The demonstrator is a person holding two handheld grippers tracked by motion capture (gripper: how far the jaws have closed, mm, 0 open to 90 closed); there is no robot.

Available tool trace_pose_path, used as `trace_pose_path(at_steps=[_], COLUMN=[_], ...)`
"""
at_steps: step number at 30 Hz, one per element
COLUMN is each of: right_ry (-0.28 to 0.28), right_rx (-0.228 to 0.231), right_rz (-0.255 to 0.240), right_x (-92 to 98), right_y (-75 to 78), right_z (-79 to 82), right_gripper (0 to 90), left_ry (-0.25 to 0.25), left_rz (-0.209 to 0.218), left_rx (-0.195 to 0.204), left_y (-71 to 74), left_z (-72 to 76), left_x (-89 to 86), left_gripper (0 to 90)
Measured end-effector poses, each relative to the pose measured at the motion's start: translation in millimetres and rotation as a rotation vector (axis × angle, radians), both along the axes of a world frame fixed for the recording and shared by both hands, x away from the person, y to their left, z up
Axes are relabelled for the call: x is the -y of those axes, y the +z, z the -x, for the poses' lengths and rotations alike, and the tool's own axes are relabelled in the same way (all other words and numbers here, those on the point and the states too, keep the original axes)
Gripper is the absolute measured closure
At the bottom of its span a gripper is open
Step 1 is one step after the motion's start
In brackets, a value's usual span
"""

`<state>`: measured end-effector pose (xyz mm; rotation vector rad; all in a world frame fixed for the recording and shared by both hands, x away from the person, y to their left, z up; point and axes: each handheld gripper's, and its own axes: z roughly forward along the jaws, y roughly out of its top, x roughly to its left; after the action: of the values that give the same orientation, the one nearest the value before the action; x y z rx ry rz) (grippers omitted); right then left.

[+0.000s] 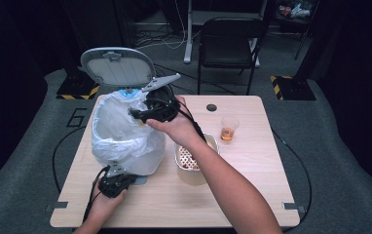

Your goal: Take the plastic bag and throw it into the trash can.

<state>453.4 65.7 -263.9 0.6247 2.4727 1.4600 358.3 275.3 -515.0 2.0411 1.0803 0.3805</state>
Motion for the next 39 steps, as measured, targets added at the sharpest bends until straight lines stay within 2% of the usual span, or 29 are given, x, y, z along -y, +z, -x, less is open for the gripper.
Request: trace_pose_path(at_steps=[8, 12, 17, 21, 24, 31, 34, 39], right_ry=[-0.002, -0.023, -0.042, -0.041, -0.039, -0.047, -0.044, -0.082], right_rx=[0.006, 0.003, 0.007, 0.023, 0.039, 0.043, 0.053, 0.056], right_rz=[0.02, -0.001, 0.018, 0.021, 0.024, 0.042, 0.041, 0.037], right_x=[-23.4, -29.9, -38.1, -38.1, -33.7, -17.1, -5.0, 20.6], right_y=[-3.5, -2.7, -5.8, -5.7, -3.5, -3.1, -2.1, 0.9], right_z=[-6.6, -8.9, -12.1, -9.7, -6.2, -0.3, 4.7, 10.7], right_gripper=[59.6, 51.1, 38.6, 34.2, 34.3, 34.5, 34.4, 35.5], left_ry=[0.0, -0.003, -0.002, -0.003, -0.002, 0.001, 0.001, 0.004], left_rz=[-0.006, -0.007, -0.007, -0.002, 0.0, 0.001, 0.007, -0.002], left_rx=[-0.008, -0.009, -0.009, -0.006, -0.007, -0.006, -0.005, -0.007], left_y=[0.7, 0.8, 0.8, 0.4, 0.3, 0.2, -0.2, 0.4], left_z=[0.2, 0.0, 0.0, -0.1, -0.1, 0.0, 0.0, 0.3], left_x=[-0.8, -1.0, -0.9, -1.0, -1.1, -0.8, -0.7, -0.7], left_gripper=[90.0, 90.0, 90.0, 90.0, 90.0, 90.0, 90.0, 90.0])
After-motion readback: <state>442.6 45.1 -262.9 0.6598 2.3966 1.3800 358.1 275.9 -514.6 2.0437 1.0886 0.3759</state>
